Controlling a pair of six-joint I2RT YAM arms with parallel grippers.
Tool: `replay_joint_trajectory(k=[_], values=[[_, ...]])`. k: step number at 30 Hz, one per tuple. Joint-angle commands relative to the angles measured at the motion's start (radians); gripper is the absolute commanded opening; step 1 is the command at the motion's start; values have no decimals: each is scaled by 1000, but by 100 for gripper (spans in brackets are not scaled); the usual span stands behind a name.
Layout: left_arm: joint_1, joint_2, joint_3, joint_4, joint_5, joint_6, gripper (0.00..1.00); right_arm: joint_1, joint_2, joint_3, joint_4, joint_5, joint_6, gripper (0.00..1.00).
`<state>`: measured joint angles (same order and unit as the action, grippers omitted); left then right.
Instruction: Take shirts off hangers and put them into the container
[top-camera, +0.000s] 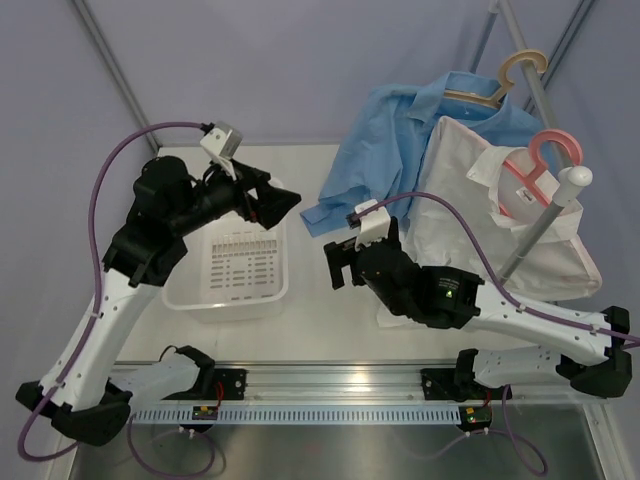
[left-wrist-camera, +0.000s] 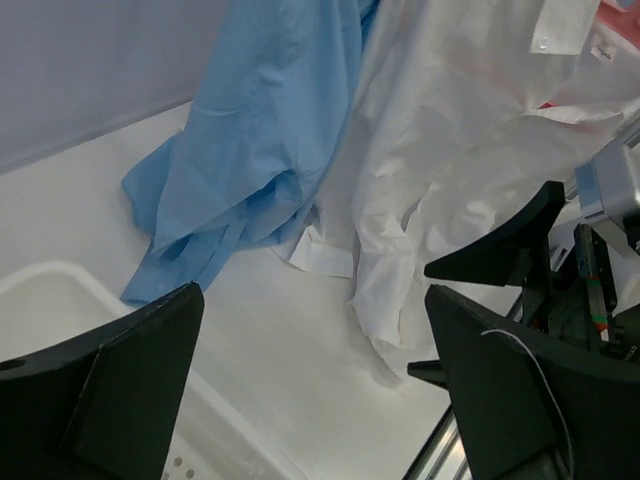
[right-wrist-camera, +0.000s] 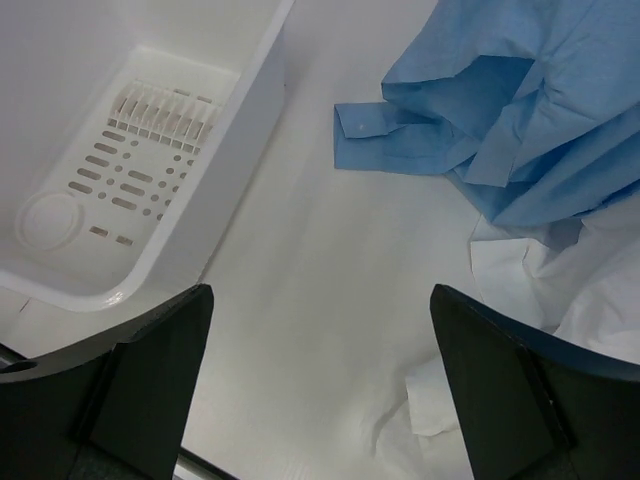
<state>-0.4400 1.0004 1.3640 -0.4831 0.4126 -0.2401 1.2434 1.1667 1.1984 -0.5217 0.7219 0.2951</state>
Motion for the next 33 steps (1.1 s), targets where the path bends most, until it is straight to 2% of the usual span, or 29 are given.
replay_joint_trajectory(k=[1, 6, 13, 16, 20, 26, 31, 33], values=[[-104, 101, 136, 46, -132, 71, 99, 2, -65, -55, -15, 42, 58, 100], [-160, 243, 337, 87, -136, 231, 99, 2, -157, -135, -84, -53, 130, 100], [-161, 365, 391, 325, -89, 455, 99, 4, -323, -298, -109, -171, 216, 99], [-166, 461, 451, 362, 24, 562, 99, 5, -384, -316, -158, -180, 242, 99], [-193, 559, 477, 494, 66, 614, 99, 4, -414, -332, -182, -205, 269, 99], [-215, 793, 754, 433, 95, 665, 99, 8, -427, -378, -146, -239, 291, 99], [-223, 906, 823, 514, 94, 659, 99, 27, -406, -367, -158, -227, 299, 100], [-221, 946, 901, 497, 86, 670, 99, 33, -412, -359, -164, -217, 294, 99]])
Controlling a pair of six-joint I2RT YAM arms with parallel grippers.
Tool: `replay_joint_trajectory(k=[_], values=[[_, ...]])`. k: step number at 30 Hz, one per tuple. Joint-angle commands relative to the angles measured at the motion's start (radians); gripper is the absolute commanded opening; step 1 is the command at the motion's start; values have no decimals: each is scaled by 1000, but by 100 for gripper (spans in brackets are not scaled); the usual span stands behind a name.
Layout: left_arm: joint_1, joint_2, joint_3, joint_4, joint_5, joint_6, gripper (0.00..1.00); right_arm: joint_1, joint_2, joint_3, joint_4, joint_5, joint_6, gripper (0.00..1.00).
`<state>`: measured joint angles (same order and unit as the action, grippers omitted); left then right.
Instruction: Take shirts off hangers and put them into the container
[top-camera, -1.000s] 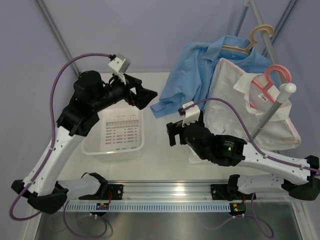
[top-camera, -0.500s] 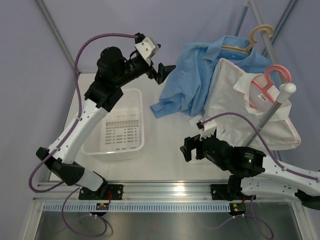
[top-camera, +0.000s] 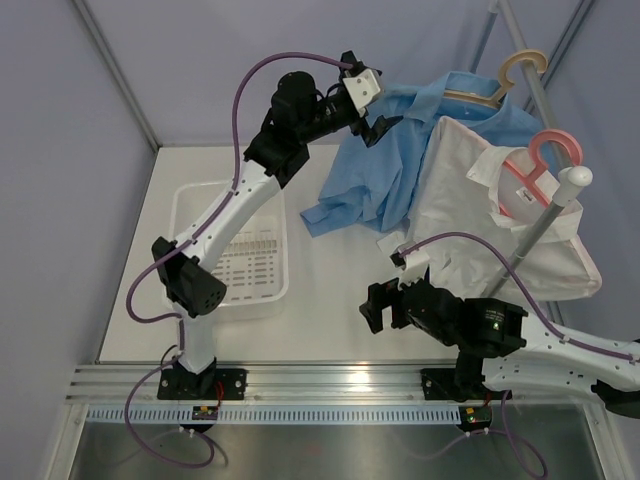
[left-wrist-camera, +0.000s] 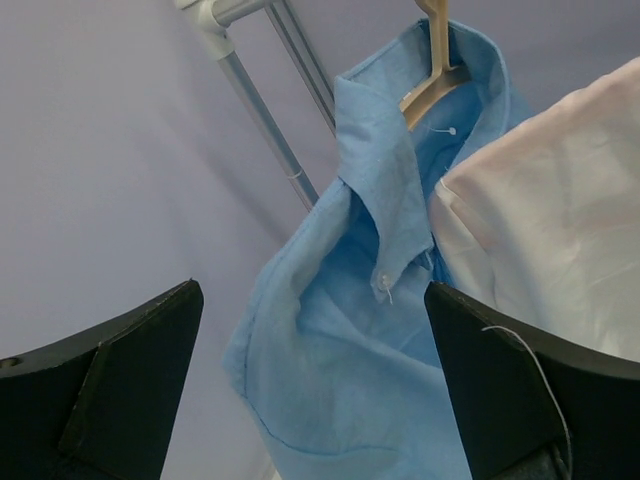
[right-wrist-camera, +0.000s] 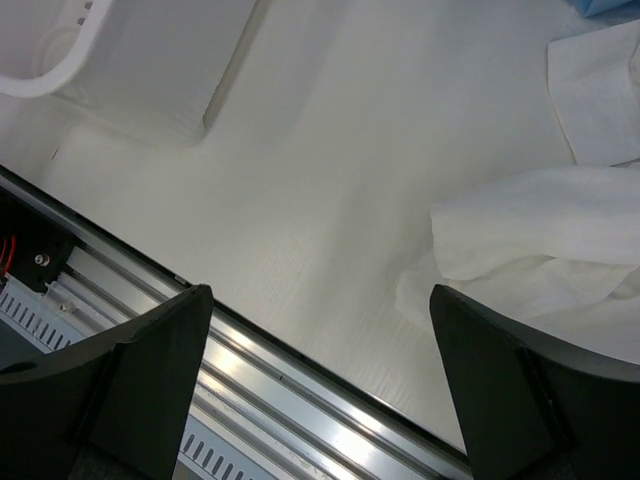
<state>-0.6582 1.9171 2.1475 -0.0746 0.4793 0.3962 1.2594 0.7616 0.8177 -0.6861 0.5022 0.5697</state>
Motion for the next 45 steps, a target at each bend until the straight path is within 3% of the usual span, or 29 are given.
replay_joint_trajectory(k=[1, 14, 20, 39, 45], values=[[-4, 48, 141, 82, 19, 44, 99, 21, -18, 23, -1, 4, 21, 100], [-27, 241, 276, 110, 36, 44, 97, 38, -41, 89, -30, 19, -2, 99], [-40, 263, 264, 84, 9, 73, 64, 44, -33, 94, -29, 30, -10, 100], [-116, 106, 129, 39, 4, 56, 32, 58, -36, 89, -24, 30, -13, 100], [-127, 94, 109, 32, 1, 58, 13, 58, -36, 86, -15, 21, -21, 99]])
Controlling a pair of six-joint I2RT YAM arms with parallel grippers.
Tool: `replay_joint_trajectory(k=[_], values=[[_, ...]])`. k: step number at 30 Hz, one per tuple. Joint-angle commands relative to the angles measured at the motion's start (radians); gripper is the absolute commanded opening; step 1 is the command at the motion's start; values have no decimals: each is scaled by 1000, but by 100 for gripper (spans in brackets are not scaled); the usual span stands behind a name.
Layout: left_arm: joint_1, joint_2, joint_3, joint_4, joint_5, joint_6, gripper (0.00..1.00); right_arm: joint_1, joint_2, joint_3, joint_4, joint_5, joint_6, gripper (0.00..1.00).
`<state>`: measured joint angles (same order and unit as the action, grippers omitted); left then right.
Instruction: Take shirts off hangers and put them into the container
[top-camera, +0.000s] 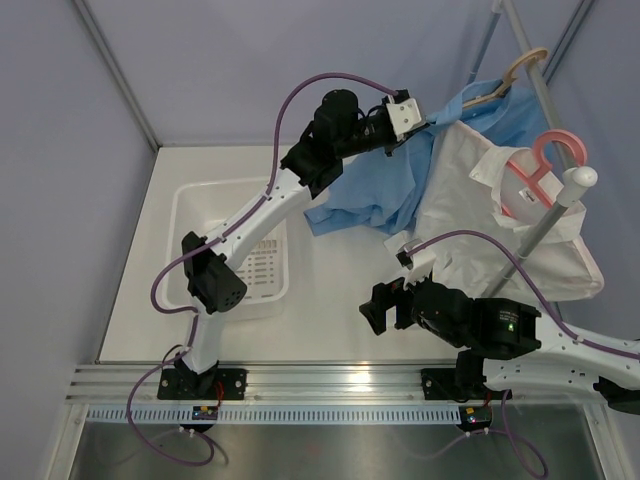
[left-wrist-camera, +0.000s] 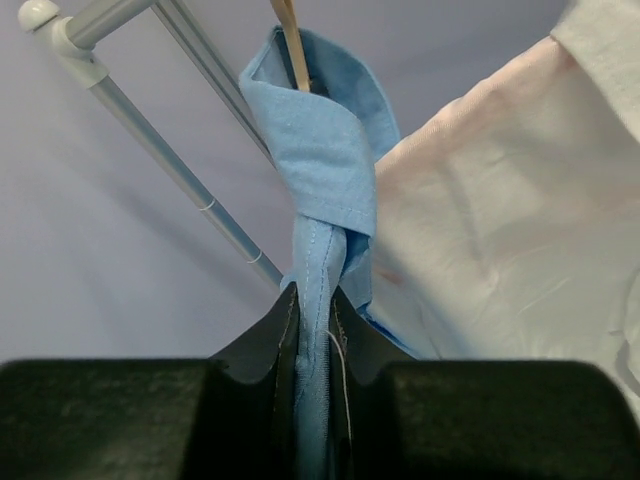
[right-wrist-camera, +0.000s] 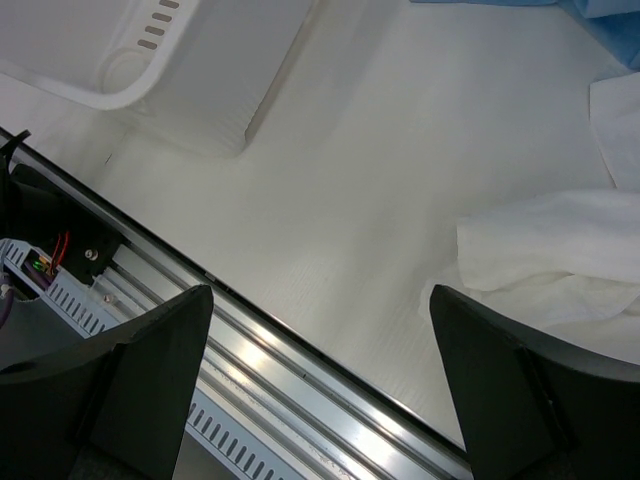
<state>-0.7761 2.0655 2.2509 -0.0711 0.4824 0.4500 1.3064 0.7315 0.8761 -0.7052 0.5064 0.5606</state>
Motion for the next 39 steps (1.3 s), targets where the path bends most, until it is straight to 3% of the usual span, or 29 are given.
replay_joint_trajectory(k=[1, 3, 12, 20, 27, 33, 39], values=[[-9, -50, 9, 24, -1, 3, 10, 13, -7, 26, 4, 18, -11, 100], [-9, -42, 27, 8, 5, 3, 0, 14, -17, 24, 6, 18, -11, 99], [-9, -1, 96, -49, -2, 15, 0, 16, -27, 11, 23, 26, -22, 100], [-6, -39, 55, 138, -11, -83, 0, 16, -4, 20, 21, 29, -33, 99], [18, -36, 75, 317, 44, -261, 0, 16, -1, 26, 4, 35, -36, 100], [20, -106, 9, 280, -50, -241, 0, 16, 15, 57, -14, 52, -59, 99], [24, -243, -94, 93, -234, -169, 0, 16, 100, 153, -53, 112, -71, 99]])
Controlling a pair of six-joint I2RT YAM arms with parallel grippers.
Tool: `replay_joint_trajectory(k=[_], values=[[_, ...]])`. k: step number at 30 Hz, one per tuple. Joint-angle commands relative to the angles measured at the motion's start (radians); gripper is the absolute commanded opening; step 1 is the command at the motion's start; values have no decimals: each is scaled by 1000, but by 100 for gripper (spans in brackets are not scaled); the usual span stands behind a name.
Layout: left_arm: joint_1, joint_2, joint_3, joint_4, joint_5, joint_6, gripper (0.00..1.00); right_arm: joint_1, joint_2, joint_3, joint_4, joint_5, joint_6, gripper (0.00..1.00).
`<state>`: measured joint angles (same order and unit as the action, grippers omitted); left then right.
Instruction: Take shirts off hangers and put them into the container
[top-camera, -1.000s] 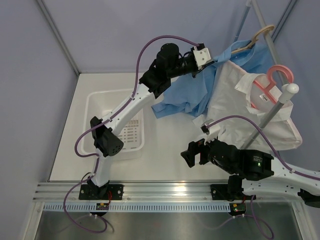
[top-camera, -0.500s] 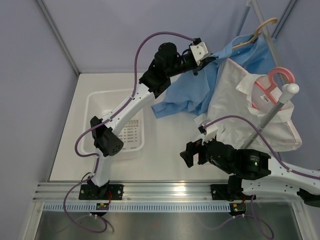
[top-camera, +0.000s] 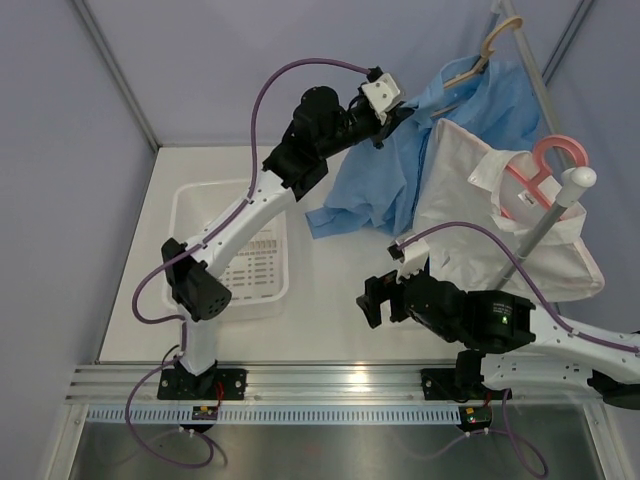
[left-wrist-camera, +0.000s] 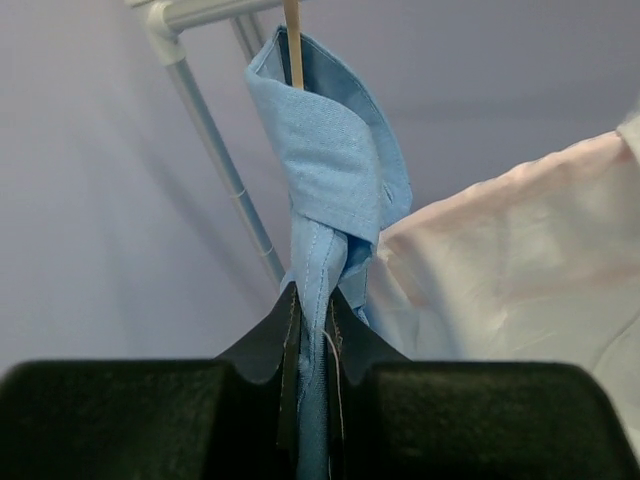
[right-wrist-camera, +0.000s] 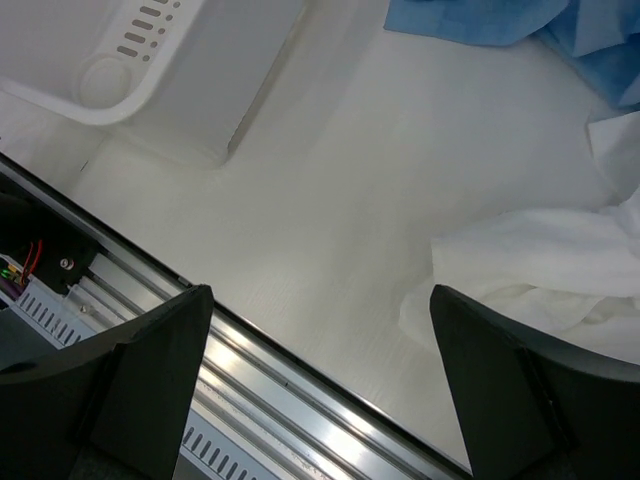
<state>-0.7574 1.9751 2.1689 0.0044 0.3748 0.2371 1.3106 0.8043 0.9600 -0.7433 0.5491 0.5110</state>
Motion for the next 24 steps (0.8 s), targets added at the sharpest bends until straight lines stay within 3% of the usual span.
replay_joint_trajectory(k=[1, 9, 15, 24], values=[[7, -171, -30, -3, -155, 48, 0, 12, 33, 86, -8, 81, -26, 99], [20, -514, -443, 6, -237, 28, 0, 10, 52, 126, 116, 117, -144, 100], [20, -705, -486, -249, -370, -93, 0, -5, 146, 291, 191, 193, -241, 99], [20, -913, -557, -492, -429, -232, 0, -303, 475, 740, 168, -153, -324, 93]])
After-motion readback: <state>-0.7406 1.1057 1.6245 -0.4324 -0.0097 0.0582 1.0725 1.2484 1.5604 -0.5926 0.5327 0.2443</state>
